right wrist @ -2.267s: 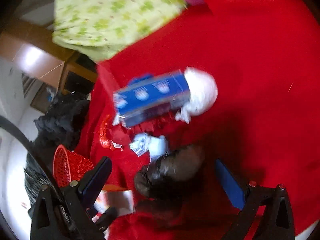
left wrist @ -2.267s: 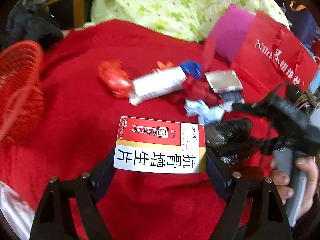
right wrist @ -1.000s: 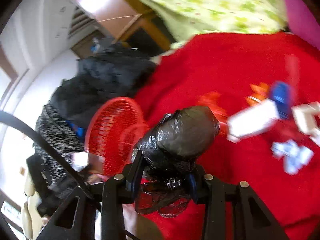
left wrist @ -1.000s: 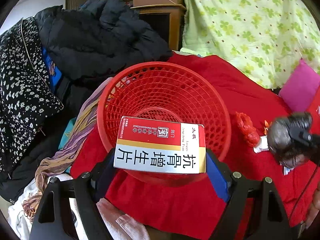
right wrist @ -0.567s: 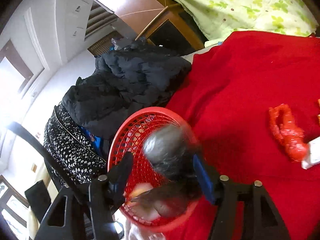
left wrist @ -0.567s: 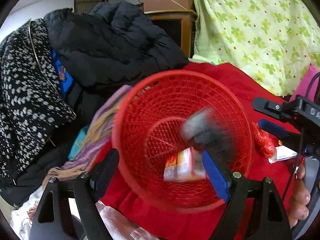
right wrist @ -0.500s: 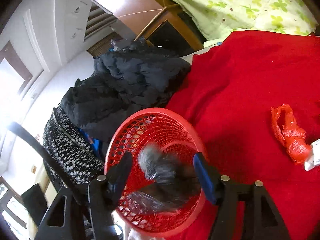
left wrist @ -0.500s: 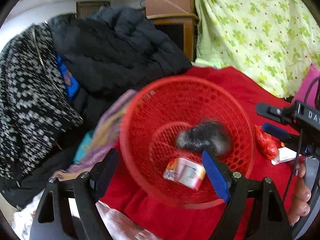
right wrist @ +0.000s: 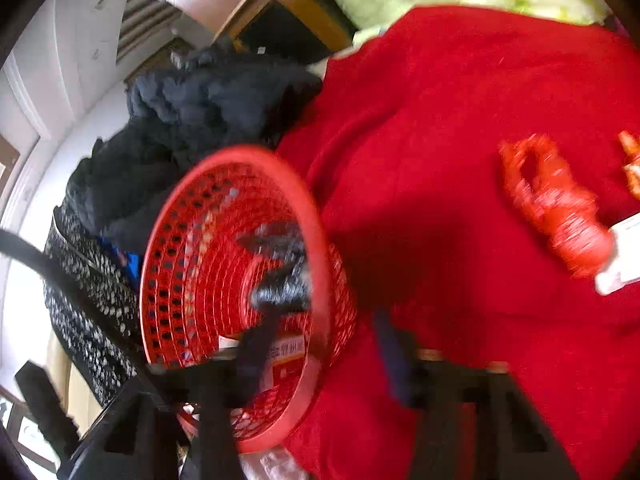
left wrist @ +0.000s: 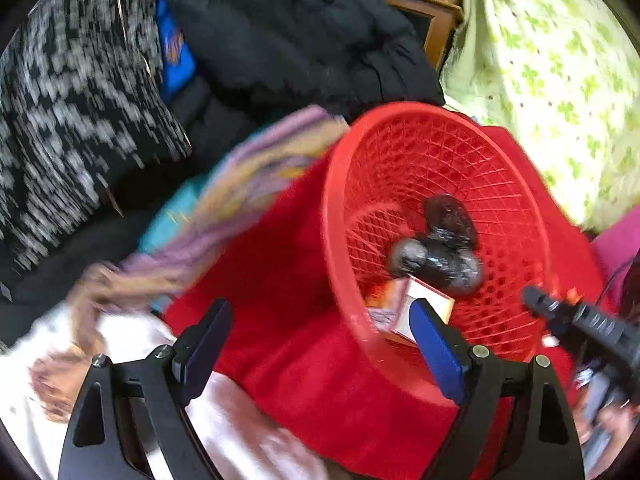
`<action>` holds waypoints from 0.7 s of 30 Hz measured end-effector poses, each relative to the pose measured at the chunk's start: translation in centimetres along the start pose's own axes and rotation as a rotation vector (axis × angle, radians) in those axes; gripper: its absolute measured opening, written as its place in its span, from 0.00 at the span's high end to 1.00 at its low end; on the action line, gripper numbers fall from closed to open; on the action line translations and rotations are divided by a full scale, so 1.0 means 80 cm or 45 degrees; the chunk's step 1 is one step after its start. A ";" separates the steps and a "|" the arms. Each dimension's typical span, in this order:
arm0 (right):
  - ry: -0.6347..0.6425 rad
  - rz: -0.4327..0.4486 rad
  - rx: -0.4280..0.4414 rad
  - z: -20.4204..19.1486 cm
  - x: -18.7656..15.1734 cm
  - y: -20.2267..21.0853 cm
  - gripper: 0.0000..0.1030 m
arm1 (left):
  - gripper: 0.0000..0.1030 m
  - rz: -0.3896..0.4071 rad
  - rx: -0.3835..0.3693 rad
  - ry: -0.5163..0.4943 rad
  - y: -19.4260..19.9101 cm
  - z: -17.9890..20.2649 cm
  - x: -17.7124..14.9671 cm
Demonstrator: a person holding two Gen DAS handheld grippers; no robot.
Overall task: Collect trash
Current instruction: 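Carry both items over the red mesh basket and open both tools to drop them, then grasp the blue box with white plastic using the right tool while the left tool returns to the pile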
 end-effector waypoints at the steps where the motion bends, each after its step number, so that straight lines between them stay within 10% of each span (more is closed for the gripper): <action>1: 0.025 0.001 0.002 -0.003 -0.002 0.000 0.74 | 0.15 -0.037 -0.045 0.026 -0.008 0.000 -0.002; 5: 0.091 0.013 0.042 -0.017 -0.008 0.013 0.85 | 0.51 -0.114 -0.151 0.020 -0.022 0.022 -0.006; 18: -0.062 -0.047 0.064 0.014 -0.028 0.072 0.82 | 0.50 -0.213 -0.123 -0.075 0.007 0.054 -0.062; 21: -0.135 -0.050 0.125 0.034 -0.031 0.085 0.62 | 0.36 -0.172 -0.107 -0.024 0.027 0.042 -0.068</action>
Point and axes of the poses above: each gripper's, at about its wrist camera, not at the fingertips, and y roughly against the way its jaws point, z to its right, x to its top, the point moved 5 cm from there along -y, roughly the way its jaws point, and after that the axes turned 7 degrees about x, right-handed, at the moved point
